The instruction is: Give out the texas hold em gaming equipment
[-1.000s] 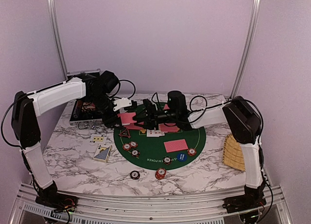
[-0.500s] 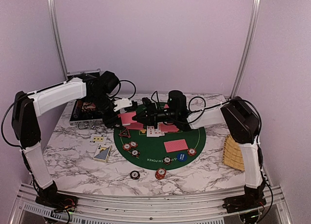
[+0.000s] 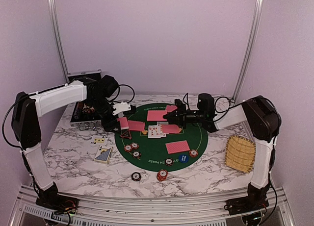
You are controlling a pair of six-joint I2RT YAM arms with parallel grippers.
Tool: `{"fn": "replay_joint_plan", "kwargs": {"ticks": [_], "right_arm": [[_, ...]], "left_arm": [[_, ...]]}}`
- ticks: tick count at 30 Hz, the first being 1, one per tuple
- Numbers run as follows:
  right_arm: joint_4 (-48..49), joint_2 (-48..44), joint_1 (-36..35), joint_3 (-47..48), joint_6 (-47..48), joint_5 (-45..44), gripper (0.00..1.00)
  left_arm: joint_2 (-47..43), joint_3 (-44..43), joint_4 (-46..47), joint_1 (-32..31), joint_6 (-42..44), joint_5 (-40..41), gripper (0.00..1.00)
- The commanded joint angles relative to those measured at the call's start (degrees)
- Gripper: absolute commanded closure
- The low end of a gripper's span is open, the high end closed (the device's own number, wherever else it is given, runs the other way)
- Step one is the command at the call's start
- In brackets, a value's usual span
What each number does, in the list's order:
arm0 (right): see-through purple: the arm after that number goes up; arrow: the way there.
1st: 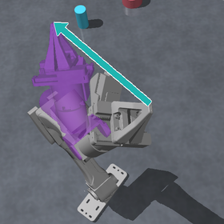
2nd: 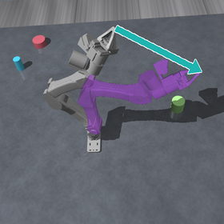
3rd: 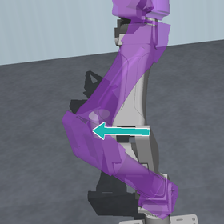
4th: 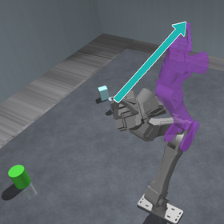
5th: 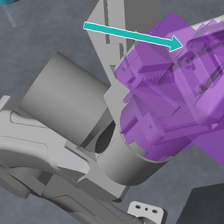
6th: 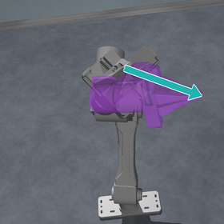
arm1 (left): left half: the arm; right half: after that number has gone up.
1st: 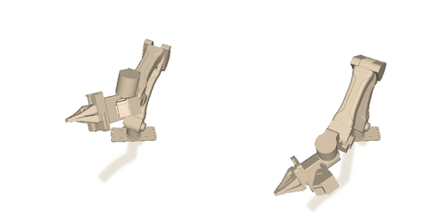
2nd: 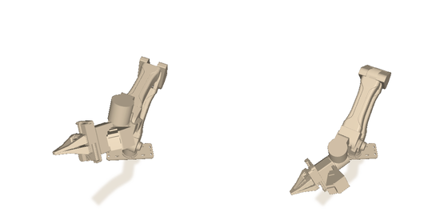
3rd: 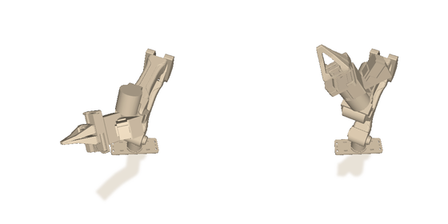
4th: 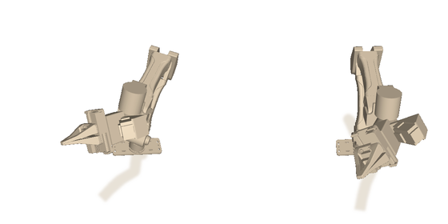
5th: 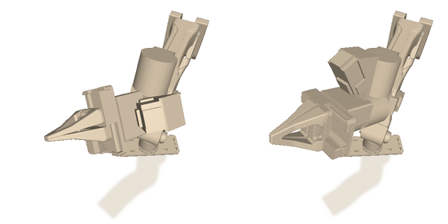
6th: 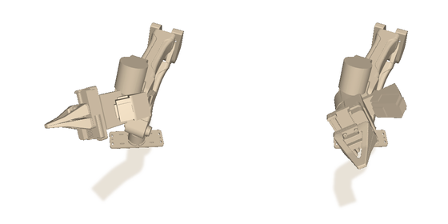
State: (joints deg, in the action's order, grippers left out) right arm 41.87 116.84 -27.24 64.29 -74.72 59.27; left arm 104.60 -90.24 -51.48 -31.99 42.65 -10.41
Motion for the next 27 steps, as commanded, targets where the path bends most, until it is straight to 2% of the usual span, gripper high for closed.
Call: {"fn": "replay_joint_plan", "kwargs": {"ticks": [1,6,12,19,27], "right_arm": [[-5.34,-3.46,3.12,-1.82,7.28,0.95,1.0],[-18.7,-3.3,6.96,0.07,18.89,-1.59,1.0],[-34.98,0.72,8.61,6.54,31.26,-7.65,1.0],[-46.55,4.71,8.57,13.05,39.63,-15.14,1.0],[-52.59,5.78,8.62,14.24,44.74,-20.94,1.0]], "left_arm": [[-1.37,1.3,0.02,0.69,0.08,-0.48,1.0],[-2.34,3.84,0.65,1.08,-0.2,-0.75,1.0],[-4.64,7.17,1.59,1.65,-0.73,-0.98,1.0],[-6.79,11.64,3.39,1.93,-0.71,-0.36,1.0],[-7.71,15.87,5.94,2.19,-1.08,0.61,1.0]]}}
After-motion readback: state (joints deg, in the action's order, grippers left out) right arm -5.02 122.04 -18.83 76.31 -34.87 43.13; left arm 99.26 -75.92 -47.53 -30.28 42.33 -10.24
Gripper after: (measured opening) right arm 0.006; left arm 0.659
